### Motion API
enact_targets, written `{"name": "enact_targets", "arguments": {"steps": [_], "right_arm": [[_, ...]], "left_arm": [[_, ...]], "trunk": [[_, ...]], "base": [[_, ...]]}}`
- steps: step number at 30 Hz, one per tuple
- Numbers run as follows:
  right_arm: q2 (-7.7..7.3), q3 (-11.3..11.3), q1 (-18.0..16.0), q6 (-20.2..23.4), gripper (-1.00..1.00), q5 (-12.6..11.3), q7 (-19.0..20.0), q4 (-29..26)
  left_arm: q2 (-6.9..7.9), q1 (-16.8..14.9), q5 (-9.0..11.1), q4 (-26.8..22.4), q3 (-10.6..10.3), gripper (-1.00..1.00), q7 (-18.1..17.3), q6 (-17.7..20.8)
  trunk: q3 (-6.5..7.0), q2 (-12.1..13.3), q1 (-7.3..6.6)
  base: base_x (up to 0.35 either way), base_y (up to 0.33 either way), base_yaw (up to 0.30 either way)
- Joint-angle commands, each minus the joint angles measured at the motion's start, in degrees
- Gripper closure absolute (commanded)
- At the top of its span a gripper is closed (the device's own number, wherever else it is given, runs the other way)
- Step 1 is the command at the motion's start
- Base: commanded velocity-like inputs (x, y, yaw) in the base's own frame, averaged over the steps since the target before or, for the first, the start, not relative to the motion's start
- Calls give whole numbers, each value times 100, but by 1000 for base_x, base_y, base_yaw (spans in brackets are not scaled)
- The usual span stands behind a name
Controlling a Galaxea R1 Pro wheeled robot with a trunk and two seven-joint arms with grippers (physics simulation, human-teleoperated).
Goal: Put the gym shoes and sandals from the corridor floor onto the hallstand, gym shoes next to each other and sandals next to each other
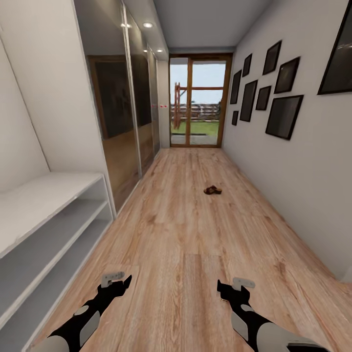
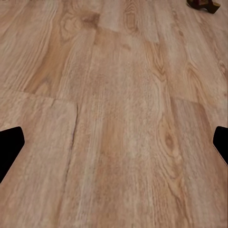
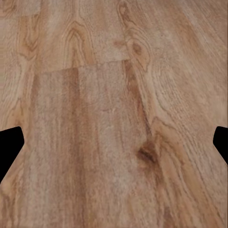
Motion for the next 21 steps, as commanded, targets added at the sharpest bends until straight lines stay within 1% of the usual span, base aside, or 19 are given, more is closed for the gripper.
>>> {"name": "enact_targets", "arguments": {"steps": [1, 21], "right_arm": [[2, -22, -3, -27, -100, -32, 10, 4], [2, -22, -3, -29, -100, -33, 12, 4]], "left_arm": [[5, -5, 60, 5, -45, -100, -11, -23], [5, -5, 60, 5, -45, -100, -11, -23]], "trunk": [[-6, -2, 2], [-6, -2, 2]], "base": [[340, -162, 0], [341, -162, 0]]}}
